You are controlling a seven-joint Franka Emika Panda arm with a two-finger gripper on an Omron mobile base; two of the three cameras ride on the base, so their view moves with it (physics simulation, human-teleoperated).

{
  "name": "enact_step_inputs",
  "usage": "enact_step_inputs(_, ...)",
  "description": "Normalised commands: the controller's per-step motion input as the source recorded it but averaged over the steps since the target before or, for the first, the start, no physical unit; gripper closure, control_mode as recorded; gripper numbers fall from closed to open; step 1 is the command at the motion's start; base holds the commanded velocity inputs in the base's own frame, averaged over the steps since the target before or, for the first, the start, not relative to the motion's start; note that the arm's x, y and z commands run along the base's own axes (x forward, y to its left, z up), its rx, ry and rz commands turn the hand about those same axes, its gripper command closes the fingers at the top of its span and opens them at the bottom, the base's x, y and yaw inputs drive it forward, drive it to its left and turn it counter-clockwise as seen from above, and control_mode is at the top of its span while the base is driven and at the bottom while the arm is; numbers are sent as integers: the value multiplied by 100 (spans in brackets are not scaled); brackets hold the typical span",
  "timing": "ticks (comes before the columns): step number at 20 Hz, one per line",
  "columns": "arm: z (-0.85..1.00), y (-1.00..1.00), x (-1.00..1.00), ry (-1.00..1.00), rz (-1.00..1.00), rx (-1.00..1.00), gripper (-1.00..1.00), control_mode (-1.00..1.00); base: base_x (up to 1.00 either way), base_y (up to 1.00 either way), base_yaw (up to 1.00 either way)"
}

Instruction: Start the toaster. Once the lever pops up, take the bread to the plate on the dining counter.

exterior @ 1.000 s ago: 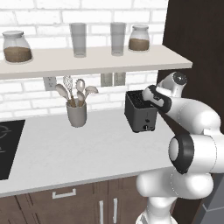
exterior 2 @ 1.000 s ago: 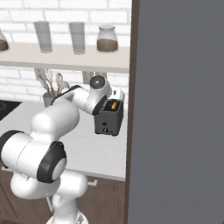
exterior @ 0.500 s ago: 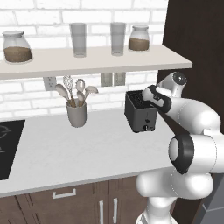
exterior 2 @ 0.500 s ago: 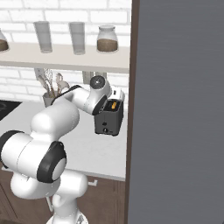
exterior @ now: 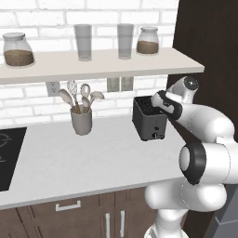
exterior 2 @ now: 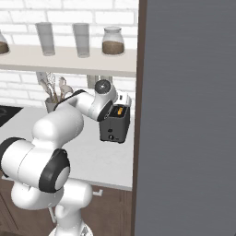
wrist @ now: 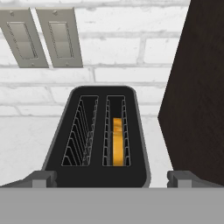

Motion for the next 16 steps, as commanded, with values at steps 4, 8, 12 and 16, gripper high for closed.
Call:
enact_step_inputs(4,0,0,0,0,0,0,-100,-100,0,0,0)
enact_step_inputs(8,0,0,0,0,0,0,-100,-100,0,0,0)
enact_step_inputs(12,0,0,0,0,0,0,-100,-100,0,0,0)
enact_step_inputs(16,0,0,0,0,0,0,-100,-100,0,0,0)
